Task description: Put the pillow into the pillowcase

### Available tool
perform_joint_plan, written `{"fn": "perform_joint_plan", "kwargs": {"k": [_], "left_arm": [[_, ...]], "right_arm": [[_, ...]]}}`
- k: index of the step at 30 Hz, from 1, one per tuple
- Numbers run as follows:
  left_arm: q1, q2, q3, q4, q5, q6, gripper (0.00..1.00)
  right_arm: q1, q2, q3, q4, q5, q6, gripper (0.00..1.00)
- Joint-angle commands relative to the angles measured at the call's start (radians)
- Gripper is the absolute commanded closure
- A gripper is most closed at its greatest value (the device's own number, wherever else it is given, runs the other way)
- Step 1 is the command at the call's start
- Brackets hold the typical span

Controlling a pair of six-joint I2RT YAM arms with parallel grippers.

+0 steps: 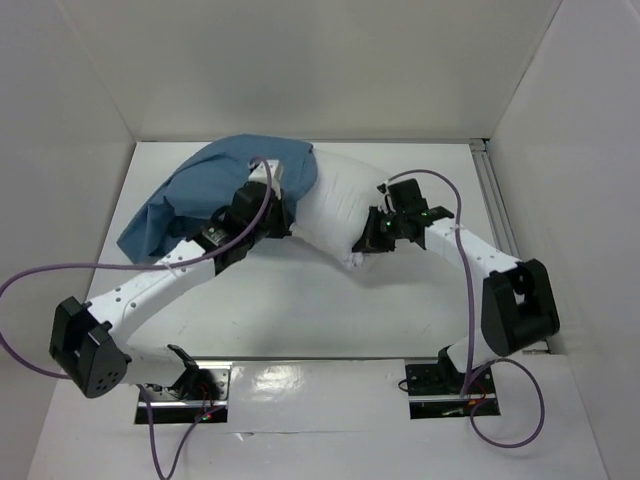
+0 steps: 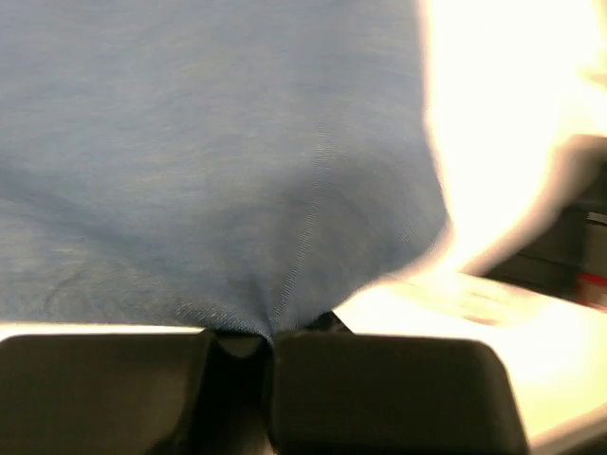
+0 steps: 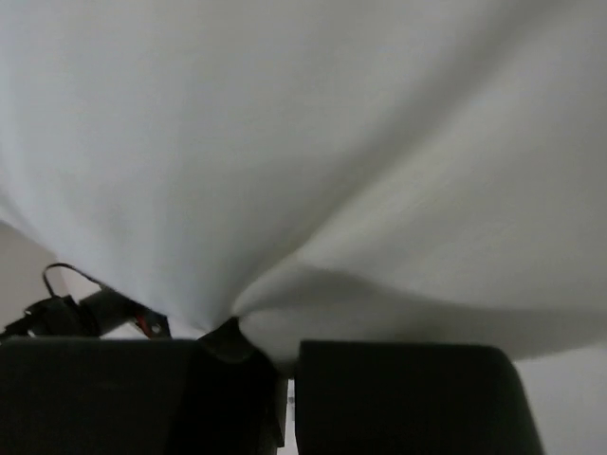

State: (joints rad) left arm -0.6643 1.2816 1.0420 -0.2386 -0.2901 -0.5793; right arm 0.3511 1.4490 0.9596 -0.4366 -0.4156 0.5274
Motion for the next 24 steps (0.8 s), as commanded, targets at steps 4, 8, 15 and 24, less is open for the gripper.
{"fn": "perform_joint_plan", "kwargs": {"k": [4, 8, 15, 24], "left_arm": [[-0.057, 0.208, 0.470, 0.036, 0.374, 0.050, 1.00], [-0.047, 0.246, 0.566, -0.096, 0.263, 0.075, 1.00], [-0.044, 0.255, 0.639, -0.137, 0.292, 0.099, 1.00], [0.138, 0.316, 0.825, -0.349, 0.226, 0.148, 1.00]], "right_arm": [[0.052, 0.131, 0.261, 0.308, -0.124, 0.071, 1.00], [0.052, 0.090, 0.240, 0.285, -0.075, 0.062, 1.00], [0.043, 0.042, 0.189, 0.338, -0.094, 0.112, 1.00], [-0.029, -0.096, 0.262, 0.107, 0.001, 0.008, 1.00]]}}
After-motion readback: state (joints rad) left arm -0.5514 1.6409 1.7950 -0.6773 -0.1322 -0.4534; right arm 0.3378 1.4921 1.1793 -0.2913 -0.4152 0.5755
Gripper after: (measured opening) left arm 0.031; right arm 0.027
